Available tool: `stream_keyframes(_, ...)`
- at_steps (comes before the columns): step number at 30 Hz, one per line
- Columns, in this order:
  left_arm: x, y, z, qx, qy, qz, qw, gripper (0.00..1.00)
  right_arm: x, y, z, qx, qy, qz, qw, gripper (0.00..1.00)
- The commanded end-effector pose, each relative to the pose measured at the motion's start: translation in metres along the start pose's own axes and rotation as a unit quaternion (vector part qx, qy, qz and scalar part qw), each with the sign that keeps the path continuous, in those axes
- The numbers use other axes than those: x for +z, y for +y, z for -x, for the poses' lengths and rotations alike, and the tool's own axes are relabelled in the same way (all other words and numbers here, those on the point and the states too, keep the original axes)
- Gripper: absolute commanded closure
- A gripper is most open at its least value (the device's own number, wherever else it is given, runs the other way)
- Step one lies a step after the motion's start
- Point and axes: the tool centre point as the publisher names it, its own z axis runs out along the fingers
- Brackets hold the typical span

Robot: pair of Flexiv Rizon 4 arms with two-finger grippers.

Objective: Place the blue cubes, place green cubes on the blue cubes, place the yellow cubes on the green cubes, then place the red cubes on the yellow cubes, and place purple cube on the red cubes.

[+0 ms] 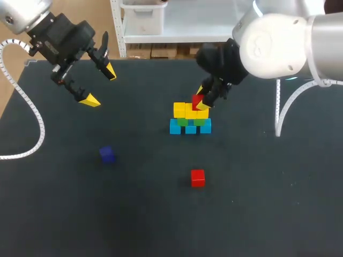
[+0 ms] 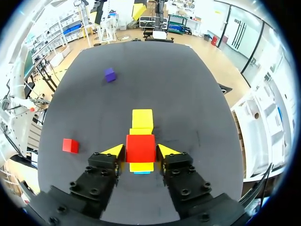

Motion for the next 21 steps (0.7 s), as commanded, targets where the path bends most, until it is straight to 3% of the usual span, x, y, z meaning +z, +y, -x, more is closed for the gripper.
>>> stream_keyframes(1,0.000,0.001,-0.001,0.002,-0.001,0.000,1.000,0.00,0.000,0.000,0.000,0.000,-0.001,0.000,1.000,0.51)
stream_keyframes(5,0.000,0.001,-0.001,0.002,-0.001,0.000,1.000,0.00,-0.001,0.000,-0.001,0.001,-0.002,0.000,1.000,0.47)
stream_keyframes(6,0.000,0.001,-0.001,0.002,-0.001,0.000,1.000,0.00,-0.001,0.000,-0.001,0.001,-0.002,-0.001,1.000,0.41)
stream_keyframes(8,0.000,0.001,-0.001,0.002,-0.001,0.000,1.000,0.00,-0.003,0.000,-0.001,0.002,-0.004,-0.006,1.000,0.04)
stream_keyframes(9,0.000,0.001,-0.001,0.002,-0.001,0.000,1.000,0.00,-0.005,0.000,-0.001,0.002,-0.004,-0.011,1.000,0.00)
stream_keyframes(15,0.000,0.001,-0.001,0.002,-0.001,0.000,1.000,0.00,-0.030,0.005,-0.007,0.007,-0.014,-0.044,0.999,0.00)
stream_keyframes(21,0.000,0.001,-0.001,0.002,-0.001,0.000,1.000,0.00,-0.056,0.017,-0.029,0.012,-0.039,-0.063,0.997,0.00)
